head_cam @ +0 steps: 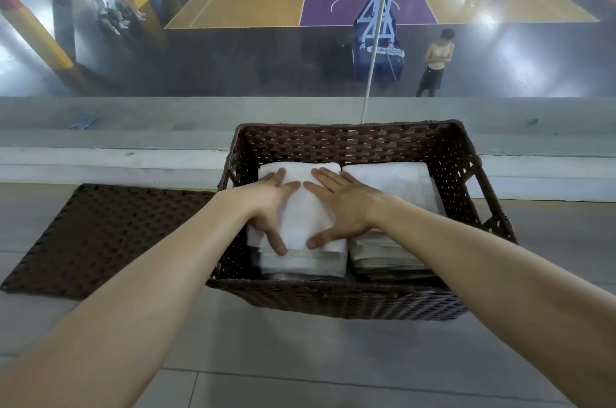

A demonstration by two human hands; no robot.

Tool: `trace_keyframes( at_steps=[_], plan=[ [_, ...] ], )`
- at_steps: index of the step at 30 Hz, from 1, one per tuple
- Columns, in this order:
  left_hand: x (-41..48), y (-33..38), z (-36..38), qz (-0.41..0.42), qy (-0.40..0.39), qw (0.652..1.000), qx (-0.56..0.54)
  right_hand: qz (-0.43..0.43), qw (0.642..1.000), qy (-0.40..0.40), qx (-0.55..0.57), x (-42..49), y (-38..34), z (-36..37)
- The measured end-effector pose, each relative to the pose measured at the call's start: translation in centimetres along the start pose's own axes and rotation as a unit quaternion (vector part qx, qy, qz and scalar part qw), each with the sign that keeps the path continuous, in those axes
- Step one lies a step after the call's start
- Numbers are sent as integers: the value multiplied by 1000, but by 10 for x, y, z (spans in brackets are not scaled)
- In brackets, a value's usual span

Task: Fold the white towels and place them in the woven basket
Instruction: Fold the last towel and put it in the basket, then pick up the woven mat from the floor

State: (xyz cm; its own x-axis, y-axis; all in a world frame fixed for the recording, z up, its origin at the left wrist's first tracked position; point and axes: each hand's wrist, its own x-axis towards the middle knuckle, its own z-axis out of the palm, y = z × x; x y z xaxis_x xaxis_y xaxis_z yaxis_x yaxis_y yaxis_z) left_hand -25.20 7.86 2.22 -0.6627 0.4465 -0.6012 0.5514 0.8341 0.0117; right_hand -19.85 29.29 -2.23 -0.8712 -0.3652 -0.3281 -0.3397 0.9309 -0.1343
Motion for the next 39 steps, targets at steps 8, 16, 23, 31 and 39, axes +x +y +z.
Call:
trace_keyframes(
  at_steps=[8, 16, 23, 31, 39],
  plan=[
    [-6, 10, -7, -18, 28, 999, -7, 81, 997, 12, 0, -10, 3, -5],
    [-75, -15, -83, -9, 144, 989, -36, 16, 997, 58, -53, -25, -33, -112],
    [-168, -103, -98, -110, 172, 977, -56, -17, 991, 136, -10, -3, -124, -190],
    [-184, -264, 42, -166, 149, 959, -174, -10, 994, 85, 71, 111, -289, -133],
    [-130, -417, 230, -265, 163, 901, -302, 228, 961, 84, 131, 204, -338, 27]
  ],
)
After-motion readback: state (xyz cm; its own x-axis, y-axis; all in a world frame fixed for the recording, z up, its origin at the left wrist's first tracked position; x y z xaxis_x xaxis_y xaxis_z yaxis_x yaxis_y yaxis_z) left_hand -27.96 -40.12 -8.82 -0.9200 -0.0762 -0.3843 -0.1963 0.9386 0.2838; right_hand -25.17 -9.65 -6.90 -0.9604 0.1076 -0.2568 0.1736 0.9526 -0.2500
